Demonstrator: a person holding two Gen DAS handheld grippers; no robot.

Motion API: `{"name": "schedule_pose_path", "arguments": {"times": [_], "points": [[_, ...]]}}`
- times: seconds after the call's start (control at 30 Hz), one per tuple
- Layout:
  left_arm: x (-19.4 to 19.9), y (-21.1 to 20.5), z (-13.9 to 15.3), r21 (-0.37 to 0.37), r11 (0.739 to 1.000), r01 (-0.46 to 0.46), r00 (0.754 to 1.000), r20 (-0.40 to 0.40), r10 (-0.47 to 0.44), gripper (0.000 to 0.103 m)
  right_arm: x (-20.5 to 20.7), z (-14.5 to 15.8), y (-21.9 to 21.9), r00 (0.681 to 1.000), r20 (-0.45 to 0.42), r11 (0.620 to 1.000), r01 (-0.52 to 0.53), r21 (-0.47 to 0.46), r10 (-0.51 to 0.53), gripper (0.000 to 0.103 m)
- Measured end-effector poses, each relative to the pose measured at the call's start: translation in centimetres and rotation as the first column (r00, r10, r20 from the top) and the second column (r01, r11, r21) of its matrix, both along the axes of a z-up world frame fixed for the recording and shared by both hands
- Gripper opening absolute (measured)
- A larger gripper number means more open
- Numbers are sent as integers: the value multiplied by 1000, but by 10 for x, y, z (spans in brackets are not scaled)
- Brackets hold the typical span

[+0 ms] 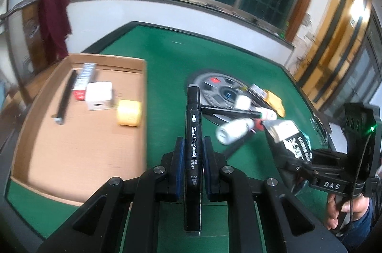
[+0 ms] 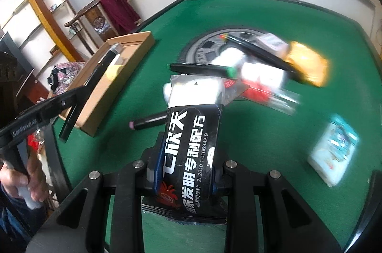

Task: Organize objects
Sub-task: 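Carry the black marker in the left gripper while the right carries the black packet to the tray, then lower the marker and black packet into the tray and open both grippers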

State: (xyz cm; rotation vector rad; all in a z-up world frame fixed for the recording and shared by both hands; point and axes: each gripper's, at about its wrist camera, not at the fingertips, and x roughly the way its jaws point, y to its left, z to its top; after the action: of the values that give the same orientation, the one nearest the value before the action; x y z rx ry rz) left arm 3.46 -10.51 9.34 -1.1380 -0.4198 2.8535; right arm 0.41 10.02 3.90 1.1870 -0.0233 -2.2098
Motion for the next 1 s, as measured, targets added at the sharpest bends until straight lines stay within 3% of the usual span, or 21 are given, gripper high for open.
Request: {"name": "schedule_pose_path", "arguments": {"times": [0.27, 0.5, 0.73, 1.0], "points": [[6, -54, -9, 29, 993, -110, 994, 11, 110, 12, 2, 15, -43, 996, -29, 996, -80, 29, 81, 26], [-6, -82, -26, 36, 987, -156, 987, 56, 154, 12, -7, 37, -91, 988, -59, 989, -139, 47, 141, 26], [-30, -95, -37, 39, 986, -165, 980, 120, 159, 12, -52, 49, -156, 987, -11, 986, -161, 41, 161, 26], [-35, -97, -46, 53, 985, -163, 978, 144, 154, 12, -100, 28, -222, 988, 47, 985, -150, 84, 146, 26]]}}
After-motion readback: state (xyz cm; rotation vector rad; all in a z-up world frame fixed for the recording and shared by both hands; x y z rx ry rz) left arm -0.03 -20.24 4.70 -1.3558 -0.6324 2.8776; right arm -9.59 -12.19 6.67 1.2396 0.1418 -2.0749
